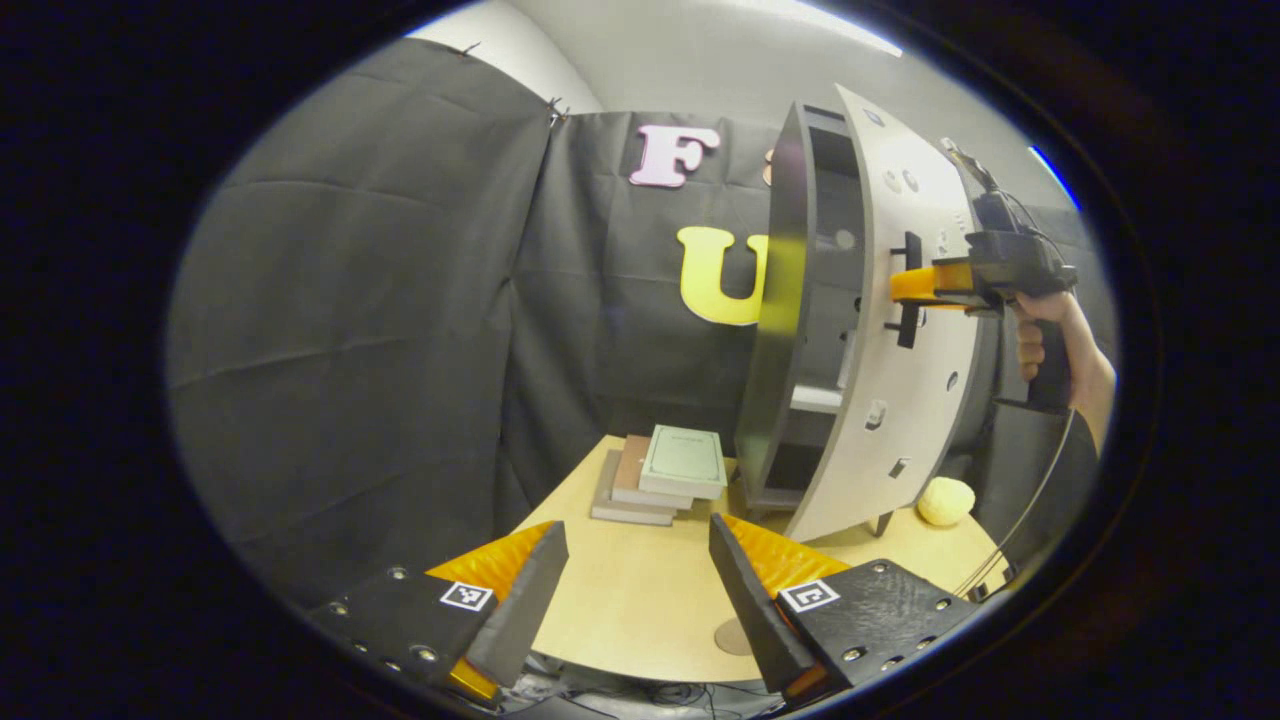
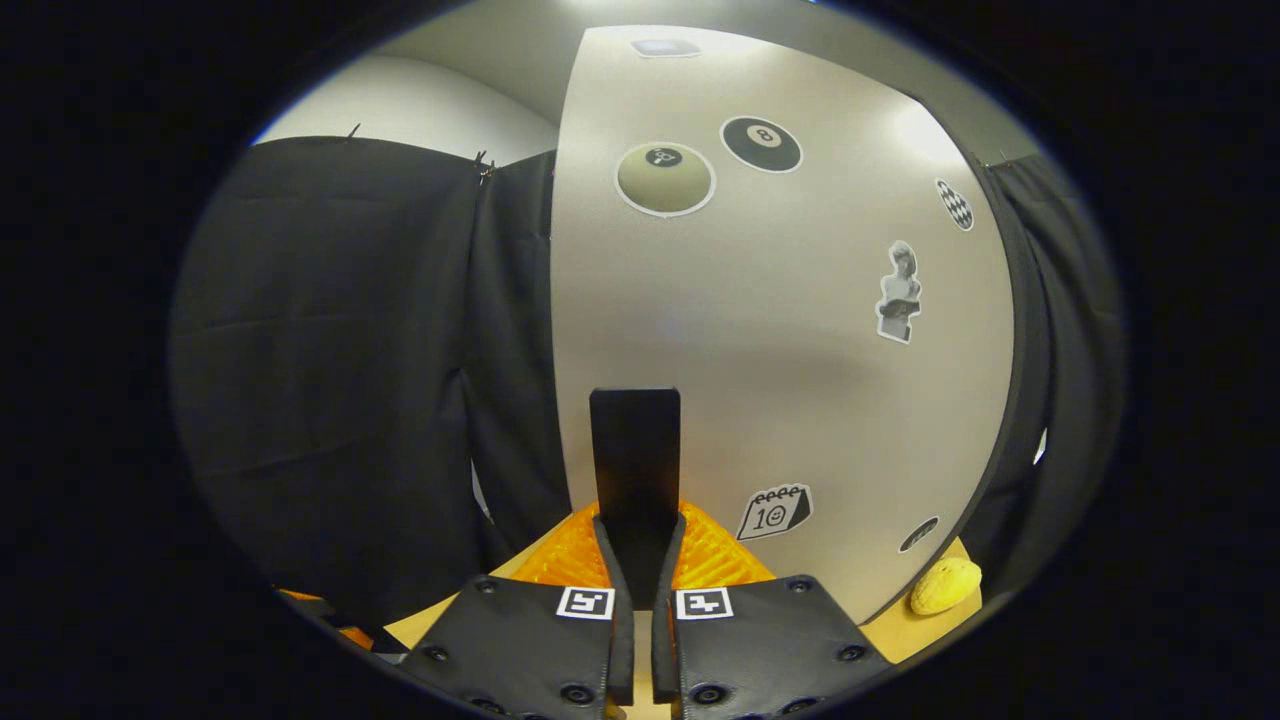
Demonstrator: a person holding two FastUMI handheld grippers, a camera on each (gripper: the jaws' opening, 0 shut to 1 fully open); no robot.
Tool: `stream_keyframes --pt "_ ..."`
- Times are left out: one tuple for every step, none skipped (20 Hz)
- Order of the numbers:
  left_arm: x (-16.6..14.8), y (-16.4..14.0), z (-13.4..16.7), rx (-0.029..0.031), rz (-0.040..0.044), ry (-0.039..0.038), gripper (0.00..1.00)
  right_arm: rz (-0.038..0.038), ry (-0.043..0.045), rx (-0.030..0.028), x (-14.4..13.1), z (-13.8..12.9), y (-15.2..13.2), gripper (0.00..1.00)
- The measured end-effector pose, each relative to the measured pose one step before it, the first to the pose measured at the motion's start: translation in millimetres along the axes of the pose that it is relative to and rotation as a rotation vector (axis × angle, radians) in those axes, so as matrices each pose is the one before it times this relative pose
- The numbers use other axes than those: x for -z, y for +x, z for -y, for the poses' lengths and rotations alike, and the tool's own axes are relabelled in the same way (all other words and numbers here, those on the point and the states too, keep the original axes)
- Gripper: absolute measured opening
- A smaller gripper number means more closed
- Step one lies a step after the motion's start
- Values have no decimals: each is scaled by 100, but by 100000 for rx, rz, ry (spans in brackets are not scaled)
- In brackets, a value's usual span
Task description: Open the cabinet door with the right hand, grasp the bottle in the cabinet with the left hand and place it on the coaster, then close the cabinet door with the right hand.
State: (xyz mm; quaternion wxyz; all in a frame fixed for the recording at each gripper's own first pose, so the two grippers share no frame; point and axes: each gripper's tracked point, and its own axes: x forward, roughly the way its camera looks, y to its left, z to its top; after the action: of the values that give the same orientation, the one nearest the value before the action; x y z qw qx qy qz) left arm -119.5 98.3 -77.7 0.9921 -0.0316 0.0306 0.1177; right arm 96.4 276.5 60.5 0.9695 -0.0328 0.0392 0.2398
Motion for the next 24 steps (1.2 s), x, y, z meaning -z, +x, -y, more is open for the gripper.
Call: stream_keyframes --pt "-302 111 328 440 688 640 86 336 135 -655 26 -131 -535 9" --pt "-229 15 290 508 492 451 86 379 122 -572 -4 114 -243 9" --pt "-318 -10 309 638 630 515 86 476 201 -804 77 130 -141 8" --pt "-234 -54 344 541 423 625 86 388 710 -692 51 143 -251 8" --pt "-194 -127 394 519 323 690 86 104 554 -475 116 193 -303 8" --pt "7 -24 346 640 -398 150 88 104 -98 -247 5 165 -229 12" --pt "216 -6 491 746 -486 -1136 86 91 -447 -192 27 154 -136 9" --pt "-350 65 532 1000 389 -2028 86 176 -6 -104 -8 162 -221 9" --pt "-463 118 570 879 601 -2088 86 148 238 31 87 62 -187 8" --pt "-439 -72 206 964 404 -1563 86 95 360 116 16 160 -245 9" --pt "-189 97 355 675 390 -909 86 239 138 163 83 205 -285 8" --pt "-210 0 108 330 333 -60 86 302 -32 227 16 235 -275 9" --pt "-116 203 98 240 245 569 86 263 180 311 32 146 -262 9" --pt "-147 79 111 310 107 998 88 318 448 371 14 166 -310 5" --pt "24 -84 181 486 -103 1142 88 234 333 312 85 232 -188 5" --pt "6 152 156 352 -113 971 88 181 300 562 -16 230 -253 9" --pt "355 198 232 425 -429 398 88 -33 103 504 48 187 -296 9" --pt "30 134 373 724 -406 -331 86 -36 54 444 45 171 -312 8" --pt "214 196 403 1043 -409 -649 88 237 171 540 4 175 -159 8" --pt "144 213 544 1070 -420 -167 86 585 114 574 -12 198 -236 8" --pt "312 312 472 1040 -658 458 88 603 542 709 -7 228 -197 5" --pt "299 290 605 1282 -872 875 88 266 416 1014 -39 255 -247 8" --pt "172 272 590 1492 -628 1021 88 233 157 1101 75 231 -245 8" --pt "11 212 712 1701 -331 1084 88 33 11 1176 -32 285 -218 8"
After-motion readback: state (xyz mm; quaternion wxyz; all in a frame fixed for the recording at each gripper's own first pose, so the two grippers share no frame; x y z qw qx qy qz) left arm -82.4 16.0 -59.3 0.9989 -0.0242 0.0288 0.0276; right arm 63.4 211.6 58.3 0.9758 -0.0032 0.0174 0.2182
